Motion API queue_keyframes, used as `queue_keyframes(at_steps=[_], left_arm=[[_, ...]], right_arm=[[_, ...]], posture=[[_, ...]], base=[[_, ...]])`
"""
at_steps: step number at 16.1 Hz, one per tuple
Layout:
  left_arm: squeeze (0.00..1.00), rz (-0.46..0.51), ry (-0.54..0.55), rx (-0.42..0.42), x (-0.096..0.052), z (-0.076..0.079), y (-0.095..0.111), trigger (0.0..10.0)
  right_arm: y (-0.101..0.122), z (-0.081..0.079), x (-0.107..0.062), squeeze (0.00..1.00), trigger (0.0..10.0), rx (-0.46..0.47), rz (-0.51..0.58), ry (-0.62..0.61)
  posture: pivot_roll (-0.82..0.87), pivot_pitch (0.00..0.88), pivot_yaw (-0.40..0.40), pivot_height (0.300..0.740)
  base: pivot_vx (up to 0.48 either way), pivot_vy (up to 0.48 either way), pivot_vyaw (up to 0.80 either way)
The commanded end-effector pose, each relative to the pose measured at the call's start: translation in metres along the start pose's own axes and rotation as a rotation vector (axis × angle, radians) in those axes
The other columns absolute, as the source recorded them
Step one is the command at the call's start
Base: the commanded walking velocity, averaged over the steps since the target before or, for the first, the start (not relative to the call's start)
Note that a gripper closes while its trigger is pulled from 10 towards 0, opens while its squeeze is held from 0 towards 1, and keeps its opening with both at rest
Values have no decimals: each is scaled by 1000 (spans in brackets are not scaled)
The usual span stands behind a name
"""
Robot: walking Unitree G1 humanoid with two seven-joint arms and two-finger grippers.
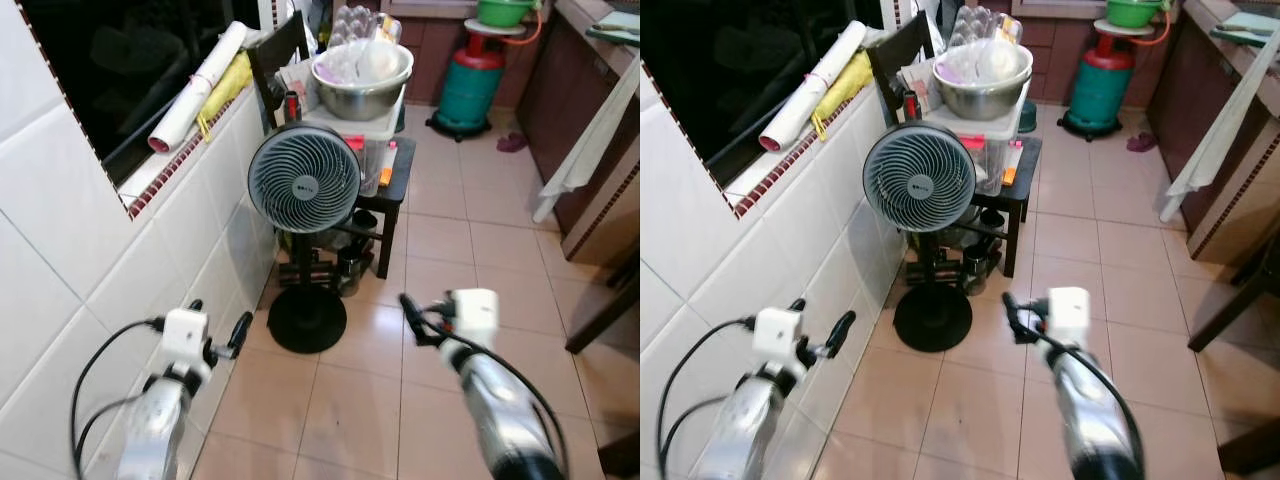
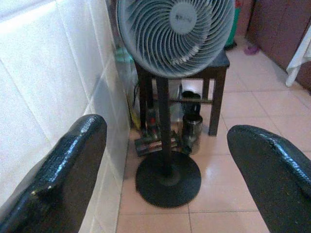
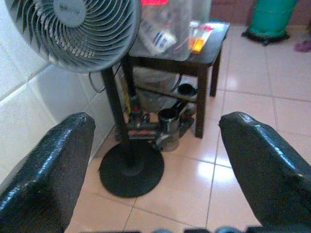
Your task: Setting the table
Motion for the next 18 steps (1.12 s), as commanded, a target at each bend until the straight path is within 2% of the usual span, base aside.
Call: queue_keyframes(at_steps=[1,2,3,4,5,6,12,14,18], left_arm=[[0,32,20,27,-7,-1,5,10000],[0,22,42,19,-17,-2,1,10000],[0,-6,89,-12,-34,-4,-8,10000],[0,-31,111,-17,-50,-4,-13,10000],[0,-41,130,-13,-56,-5,-10,10000],[0,-37,124,-22,-55,-5,-8,10000],[0,-26,95,-116,-38,-5,4,10000],[0,-34,100,-141,-33,-10,5,10000],[0,-34,100,-141,-33,-10,5,10000]], right_arm=[[6,-2,-6,0,10000,9,13,31],[7,-2,-13,0,10000,-13,23,36],[7,-2,-26,0,10000,-25,30,43],[4,-1,-38,0,10000,-3,18,28],[4,-3,-48,0,10000,26,2,-4],[3,-5,-51,0,10000,45,-14,-16],[9,-25,-54,0,10000,54,-15,-20],[10,-28,-55,0,10000,59,-17,-26],[10,-28,-55,0,10000,59,-17,-26]], posture=[[5,0,53,740],[5,0,53,740],[9,0,46,740],[22,0,42,740],[30,0,39,740],[30,0,41,740],[5,0,75,740],[-2,0,83,740],[-2,0,83,740]], base=[[0,0,0],[0,0,0],[0,0,0],[0,0,0],[0,0,0],[0,0,0],[0,0,-800],[0,0,-800],[0,0,-800]])
Point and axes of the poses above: a point about 5 cm out from each wrist's last joint towards the gripper, its own x axis pointing out of the wrist towards the gripper, its own y axis along the axis of the wrist's last joint, z = x × y, the point moved 3 cm from there along x, pointing out of the wrist towards the gripper, and after that the axes turned 2 degrees about -x, right-handed, at the moved point
